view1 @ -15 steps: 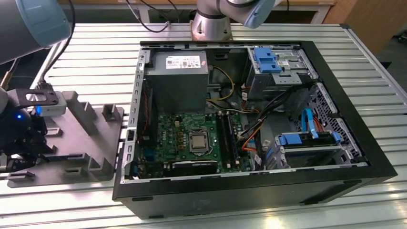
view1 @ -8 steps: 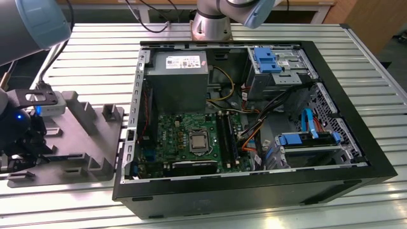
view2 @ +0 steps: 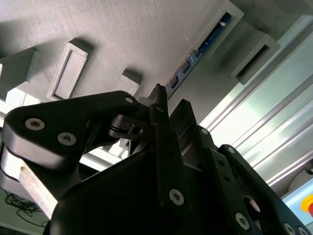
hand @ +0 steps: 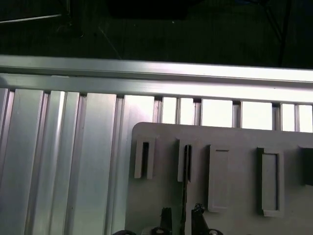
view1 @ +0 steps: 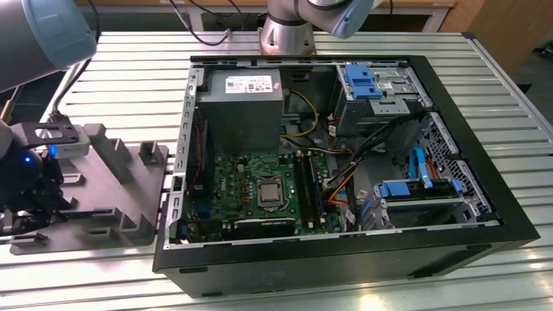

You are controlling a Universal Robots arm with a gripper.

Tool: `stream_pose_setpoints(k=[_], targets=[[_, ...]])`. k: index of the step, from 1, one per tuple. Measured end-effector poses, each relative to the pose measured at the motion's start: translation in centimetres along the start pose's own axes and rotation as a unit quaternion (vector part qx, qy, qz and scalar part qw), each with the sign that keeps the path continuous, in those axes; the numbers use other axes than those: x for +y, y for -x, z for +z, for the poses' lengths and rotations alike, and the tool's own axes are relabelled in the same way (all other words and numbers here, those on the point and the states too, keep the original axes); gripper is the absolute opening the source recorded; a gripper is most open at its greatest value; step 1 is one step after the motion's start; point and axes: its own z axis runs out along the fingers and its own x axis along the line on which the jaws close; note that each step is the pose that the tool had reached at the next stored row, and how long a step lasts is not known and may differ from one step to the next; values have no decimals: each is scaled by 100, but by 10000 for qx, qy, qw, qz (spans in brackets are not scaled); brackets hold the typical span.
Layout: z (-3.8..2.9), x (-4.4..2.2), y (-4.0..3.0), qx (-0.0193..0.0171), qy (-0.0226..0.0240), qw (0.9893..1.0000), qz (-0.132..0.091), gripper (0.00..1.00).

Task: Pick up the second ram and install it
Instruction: 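Pick up the second ram and move it above second insertion slot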

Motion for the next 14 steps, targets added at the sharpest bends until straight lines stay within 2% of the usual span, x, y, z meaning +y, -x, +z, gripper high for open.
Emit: stream_pose_setpoints(k=[7, 14], targets=[[33, 21, 19, 1, 1, 10000, -28, 30], [38, 24, 31, 1, 1, 10000, -28, 30]])
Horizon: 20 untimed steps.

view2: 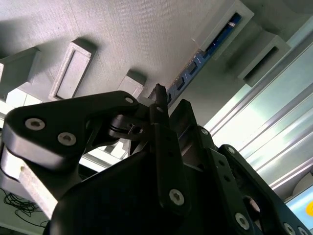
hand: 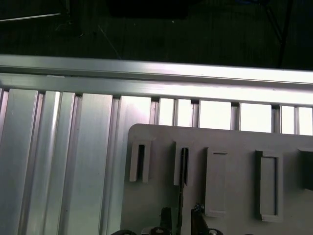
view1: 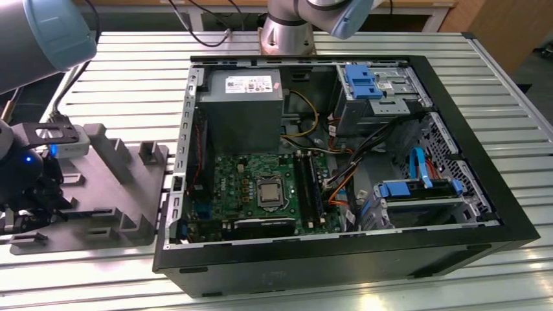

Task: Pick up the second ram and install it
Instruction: 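Pick up the second ram and move it above second insertion slot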

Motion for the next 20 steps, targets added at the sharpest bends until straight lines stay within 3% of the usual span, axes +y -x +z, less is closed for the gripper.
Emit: stream_pose_setpoints(k=[9, 11, 12, 20], targets=[[-1, 0, 0, 0, -1, 10000, 0, 30], [-1, 0, 0, 0, -1, 10000, 0, 28], [-2, 0, 0, 0, -1, 10000, 0, 22], [-3, 0, 0, 0, -1, 10000, 0, 22]])
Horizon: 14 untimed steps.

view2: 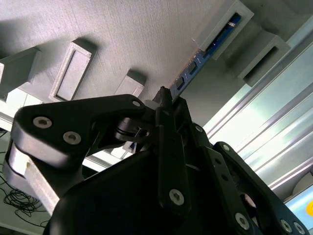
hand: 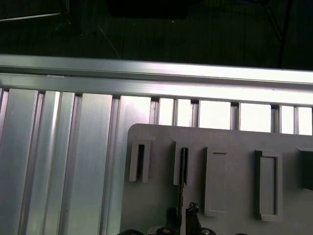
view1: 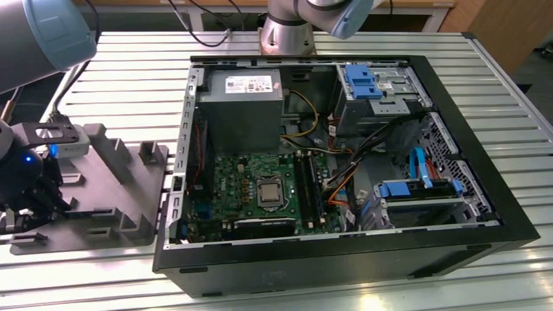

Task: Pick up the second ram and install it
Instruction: 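Pick up the second ram and move it above second insertion slot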

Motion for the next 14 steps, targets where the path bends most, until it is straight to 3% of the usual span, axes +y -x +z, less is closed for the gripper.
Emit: stream_pose_setpoints(k=[8, 10, 14], targets=[[-1, 0, 0, 0, 0, 10000, 0, 22], [-2, 0, 0, 0, 0, 10000, 0, 14], [-2, 0, 0, 0, 0, 10000, 0, 12]])
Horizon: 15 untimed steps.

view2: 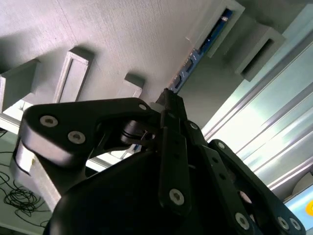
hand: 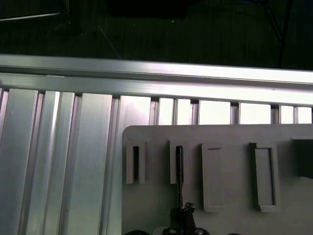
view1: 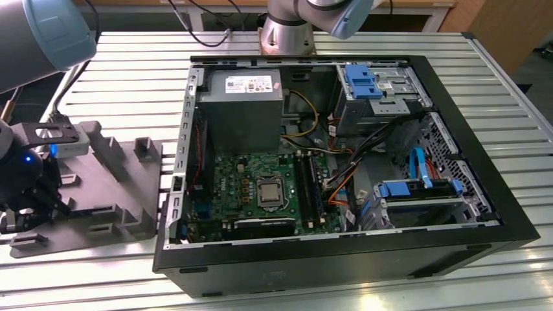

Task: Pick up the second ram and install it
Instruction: 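Pick up the second ram and move it above second insertion slot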

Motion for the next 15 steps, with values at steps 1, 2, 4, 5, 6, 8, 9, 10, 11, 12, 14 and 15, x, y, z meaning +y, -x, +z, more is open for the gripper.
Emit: stream_pose_setpoints(k=[1, 2, 4, 5, 6, 8, 9, 10, 11, 12, 14, 15], targets=[[0, 0, 0, 0, 0, 10000, 0, 12], [0, 0, 0, 0, 0, 10000, 0, 12], [-1, 0, 0, 0, 0, 10000, 0, 12], [-1, 0, 0, 0, 0, 10000, 0, 12], [-2, 0, 0, 0, 0, 10000, 10, 12], [-1, 0, 1, -5, -2, 9999, 124, 12], [-1, -1, 0, -8, -3, 9998, 192, 12], [0, -1, 0, -11, -6, 9996, 264, 12], [1, -1, 0, -15, -8, 9994, 335, 12], [1, -1, 0, -16, -9, 9993, 376, 12], [1, -1, 0, -17, -9, 9993, 384, 12], [1, -1, 0, -17, -9, 9993, 384, 12]])
